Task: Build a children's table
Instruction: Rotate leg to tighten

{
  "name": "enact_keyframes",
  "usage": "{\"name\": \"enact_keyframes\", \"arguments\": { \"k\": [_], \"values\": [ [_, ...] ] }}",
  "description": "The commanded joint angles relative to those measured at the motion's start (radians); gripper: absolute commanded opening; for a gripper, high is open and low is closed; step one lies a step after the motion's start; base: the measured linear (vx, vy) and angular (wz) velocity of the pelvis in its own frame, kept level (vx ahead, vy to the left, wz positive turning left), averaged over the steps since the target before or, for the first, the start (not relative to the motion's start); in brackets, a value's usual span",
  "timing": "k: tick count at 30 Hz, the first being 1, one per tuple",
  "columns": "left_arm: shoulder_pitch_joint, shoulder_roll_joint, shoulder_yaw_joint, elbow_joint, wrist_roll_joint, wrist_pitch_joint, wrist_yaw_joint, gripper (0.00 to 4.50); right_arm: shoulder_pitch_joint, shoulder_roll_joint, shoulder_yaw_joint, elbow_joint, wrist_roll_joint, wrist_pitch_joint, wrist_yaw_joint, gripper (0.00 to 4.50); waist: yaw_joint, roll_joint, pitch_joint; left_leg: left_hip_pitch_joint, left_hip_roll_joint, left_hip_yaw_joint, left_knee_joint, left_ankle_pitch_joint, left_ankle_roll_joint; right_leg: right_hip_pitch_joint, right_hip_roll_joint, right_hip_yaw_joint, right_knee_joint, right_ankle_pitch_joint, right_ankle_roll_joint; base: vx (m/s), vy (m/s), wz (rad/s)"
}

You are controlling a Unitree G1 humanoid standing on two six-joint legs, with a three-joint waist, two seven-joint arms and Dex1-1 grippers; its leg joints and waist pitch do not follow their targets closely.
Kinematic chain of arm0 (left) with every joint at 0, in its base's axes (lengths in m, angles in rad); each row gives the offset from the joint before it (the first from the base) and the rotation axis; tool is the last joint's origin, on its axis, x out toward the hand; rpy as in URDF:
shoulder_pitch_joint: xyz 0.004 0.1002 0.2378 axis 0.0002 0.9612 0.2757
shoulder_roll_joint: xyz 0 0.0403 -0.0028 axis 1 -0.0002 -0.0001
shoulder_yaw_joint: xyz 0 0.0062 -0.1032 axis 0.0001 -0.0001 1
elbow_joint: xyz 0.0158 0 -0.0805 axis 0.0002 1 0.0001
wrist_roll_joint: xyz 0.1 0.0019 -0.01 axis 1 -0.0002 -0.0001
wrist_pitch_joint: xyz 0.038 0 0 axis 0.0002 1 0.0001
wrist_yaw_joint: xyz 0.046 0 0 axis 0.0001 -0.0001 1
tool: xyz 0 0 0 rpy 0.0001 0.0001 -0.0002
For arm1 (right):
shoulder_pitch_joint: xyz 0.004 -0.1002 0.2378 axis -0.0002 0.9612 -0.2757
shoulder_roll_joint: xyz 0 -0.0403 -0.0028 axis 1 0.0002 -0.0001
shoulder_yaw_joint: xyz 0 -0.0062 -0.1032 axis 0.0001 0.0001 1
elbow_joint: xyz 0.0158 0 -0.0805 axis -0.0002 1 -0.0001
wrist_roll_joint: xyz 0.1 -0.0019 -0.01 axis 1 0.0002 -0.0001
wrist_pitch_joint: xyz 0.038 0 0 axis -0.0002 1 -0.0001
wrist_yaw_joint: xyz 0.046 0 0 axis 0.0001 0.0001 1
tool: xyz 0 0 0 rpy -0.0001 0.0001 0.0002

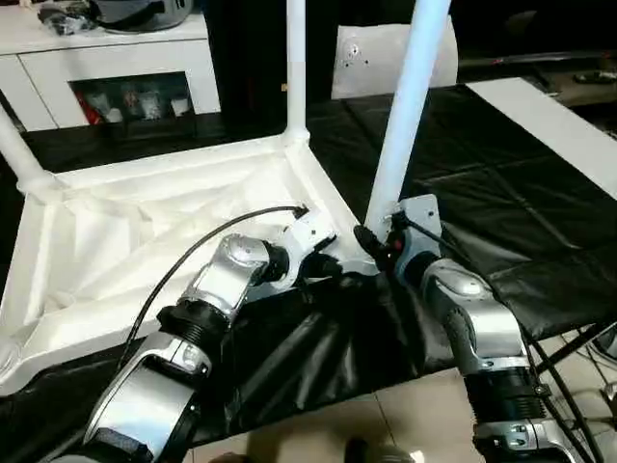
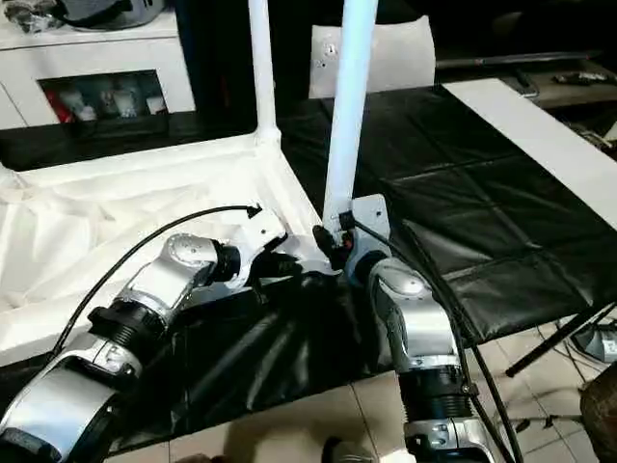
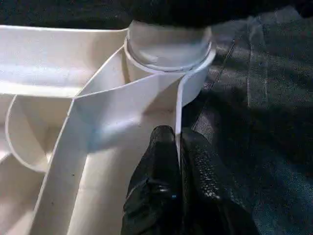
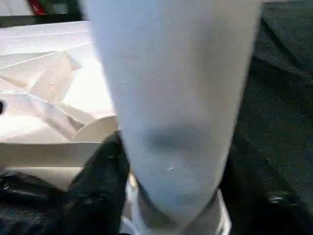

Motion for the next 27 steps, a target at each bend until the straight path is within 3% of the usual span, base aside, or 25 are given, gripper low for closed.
{"name": "enact_keyframes", "arguments": {
  "k": [1,4,5,6,7,8,9,10,11,12,14,16,19,23,24,27],
  "values": [
    [-0.015,-0.036,-0.007,-0.054,-0.039,-0.044,-0.009,0.00,0.021,0.027,0.130,-0.026,0.066,0.001,0.138,2.97,-0.008,-0.005,-0.045,0.020,0.048,-0.047,-0.080,-0.575,-0.018,0.018,-0.064,0.025,-0.097,-0.714,0.005,0.000,0.000,0.00],
    [-0.003,0.007,-0.012,-0.058,-0.043,-0.069,-0.060,0.00,0.039,-0.020,0.119,-0.047,0.088,-0.031,0.220,3.24,-0.002,-0.012,-0.053,0.006,0.055,-0.044,-0.090,-0.530,-0.005,0.016,-0.071,0.058,-0.068,-0.577,-0.072,0.000,0.000,0.00],
    [0.005,0.042,-0.013,-0.062,-0.051,-0.096,-0.115,0.00,0.054,-0.071,0.113,-0.071,0.107,-0.047,0.290,3.24,0.000,-0.013,-0.055,0.003,0.054,-0.044,-0.090,-0.509,0.001,0.017,-0.071,0.062,-0.064,-0.562,-0.084,0.000,0.000,0.00],
    [0.009,0.057,-0.012,-0.068,-0.057,-0.101,-0.143,0.00,0.061,-0.097,0.111,-0.082,0.115,-0.058,0.325,3.38,0.007,-0.016,-0.063,-0.009,0.055,-0.038,-0.088,-0.439,0.022,0.024,-0.071,0.075,-0.050,-0.494,-0.109,0.000,0.000,0.00],
    [0.015,0.075,-0.014,-0.075,-0.065,-0.122,-0.180,0.00,0.069,-0.127,0.110,-0.095,0.127,-0.067,0.371,3.51,0.017,-0.022,-0.073,-0.024,0.056,-0.031,-0.083,-0.337,0.053,0.028,-0.069,0.088,-0.029,-0.371,-0.150,0.000,0.000,0.00],
    [0.020,0.085,-0.014,-0.082,-0.069,-0.133,-0.203,0.00,0.075,-0.145,0.109,-0.102,0.134,-0.073,0.400,3.62,0.023,-0.021,-0.076,-0.020,0.058,-0.025,-0.080,-0.296,0.069,0.024,-0.066,0.092,-0.021,-0.313,-0.176,0.000,0.000,0.00],
    [0.028,0.103,-0.018,-0.094,-0.078,-0.145,-0.249,0.00,0.083,-0.177,0.107,-0.113,0.147,-0.073,0.448,3.73,0.029,-0.027,-0.079,-0.027,0.050,-0.016,-0.070,-0.226,0.109,0.024,-0.062,0.098,-0.007,-0.225,-0.208,0.000,0.000,0.00],
    [0.035,0.118,-0.021,-0.103,-0.084,-0.154,-0.286,0.00,0.089,-0.202,0.104,-0.121,0.156,-0.075,0.487,3.73,0.038,-0.028,-0.075,-0.022,0.048,-0.008,-0.066,-0.219,0.136,0.011,-0.058,0.103,-0.008,-0.244,-0.228,0.038,-0.065,0.05],
    [0.042,0.144,-0.034,-0.110,-0.086,-0.181,-0.343,0.00,0.092,-0.240,0.104,-0.126,0.165,-0.080,0.544,3.83,0.042,-0.035,-0.075,-0.025,0.046,-0.006,-0.063,-0.214,0.140,0.015,-0.057,0.107,-0.007,-0.266,-0.225,0.000,0.000,0.00],
    [0.048,0.175,-0.052,-0.108,-0.087,-0.222,-0.411,0.00,0.092,-0.284,0.108,-0.127,0.172,-0.089,0.605,4.07,0.054,-0.029,-0.082,-0.031,0.047,-0.007,-0.060,-0.170,0.150,0.022,-0.060,0.109,0.005,-0.255,-0.234,0.040,-0.079,0.00],
    [0.048,0.198,-0.063,-0.100,-0.090,-0.249,-0.465,0.00,0.087,-0.320,0.114,-0.122,0.171,-0.100,0.653,4.13,0.070,-0.027,-0.088,-0.029,0.050,-0.001,-0.050,-0.078,0.175,0.016,-0.051,0.113,0.026,-0.119,-0.258,0.048,-0.087,-0.04],
    [0.043,0.208,-0.066,-0.088,-0.095,-0.264,-0.498,0.00,0.079,-0.343,0.121,-0.115,0.171,-0.110,0.690,4.19,0.084,-0.026,-0.091,-0.026,0.052,0.003,-0.044,-0.025,0.190,0.015,-0.047,0.113,0.038,-0.049,-0.280,0.016,-0.031,-0.01],
    [0.026,0.242,-0.091,-0.054,-0.082,-0.324,-0.573,0.00,0.063,-0.405,0.151,-0.103,0.187,-0.129,0.804,4.19,0.108,-0.031,-0.091,-0.025,0.053,0.006,-0.040,-0.023,0.191,0.011,-0.040,0.111,0.044,-0.050,-0.286,0.000,0.000,0.00],
    [0.019,0.260,-0.108,-0.046,-0.086,-0.340,-0.648,0.00,0.048,-0.425,0.167,-0.091,0.205,-0.135,0.871,4.02,0.120,-0.030,-0.083,-0.019,0.059,0.006,-0.049,-0.150,0.120,0.006,-0.042,0.110,0.022,-0.261,-0.235,0.000,0.000,0.00],
    [0.017,0.262,-0.114,-0.052,-0.098,-0.340,-0.683,0.00,0.039,-0.432,0.180,-0.084,0.209,-0.137,0.900,3.92,0.122,-0.028,-0.080,-0.012,0.061,0.005,-0.052,-0.191,0.091,0.001,-0.043,0.112,0.013,-0.320,-0.218,0.000,0.000,0.00],
    [0.013,0.267,-0.139,-0.064,-0.116,-0.340,-0.714,0.00,0.027,-0.438,0.197,-0.069,0.209,-0.139,0.934,3.75,0.125,-0.030,-0.084,-0.008,0.062,0.005,-0.055,-0.207,0.062,-0.001,-0.042,0.115,0.013,-0.345,-0.208,0.000,0.000,0.00]
  ]
}}
